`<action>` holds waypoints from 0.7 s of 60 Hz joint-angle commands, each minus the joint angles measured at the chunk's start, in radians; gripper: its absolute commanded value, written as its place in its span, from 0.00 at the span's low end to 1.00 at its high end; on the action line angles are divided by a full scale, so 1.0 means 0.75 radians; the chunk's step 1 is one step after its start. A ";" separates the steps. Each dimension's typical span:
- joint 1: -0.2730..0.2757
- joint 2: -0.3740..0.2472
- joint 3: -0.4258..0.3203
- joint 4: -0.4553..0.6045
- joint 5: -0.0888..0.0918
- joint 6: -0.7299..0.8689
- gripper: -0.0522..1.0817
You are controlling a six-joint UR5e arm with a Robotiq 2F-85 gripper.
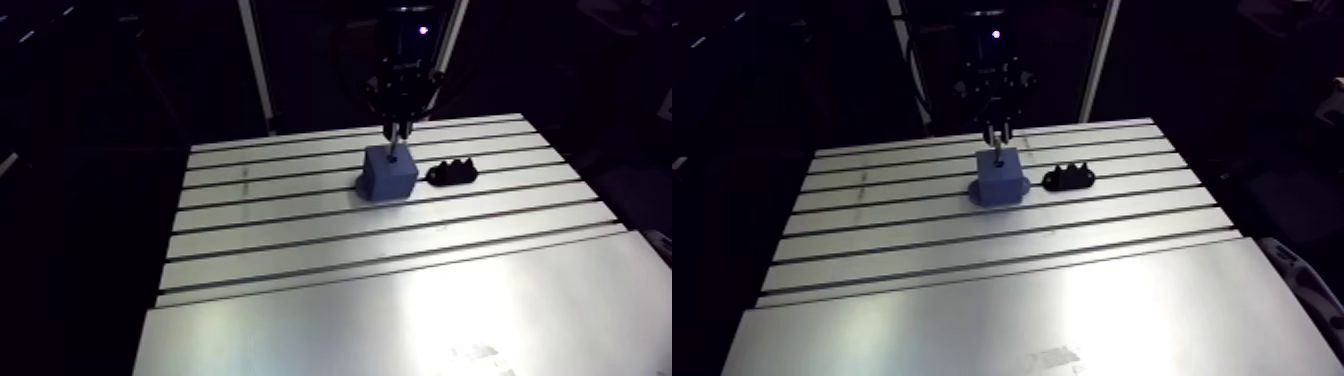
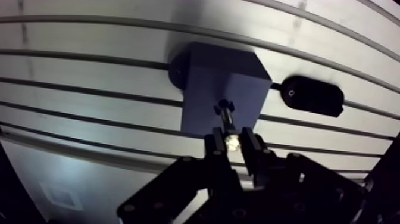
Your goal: Pick up the M10 bolt and insert it into the hex recess until seated.
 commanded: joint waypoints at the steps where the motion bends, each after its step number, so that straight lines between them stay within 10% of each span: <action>1: 0.000 0.006 0.002 -0.003 0.016 0.000 0.99; 42: -0.010 0.006 0.000 -0.003 0.014 0.000 0.99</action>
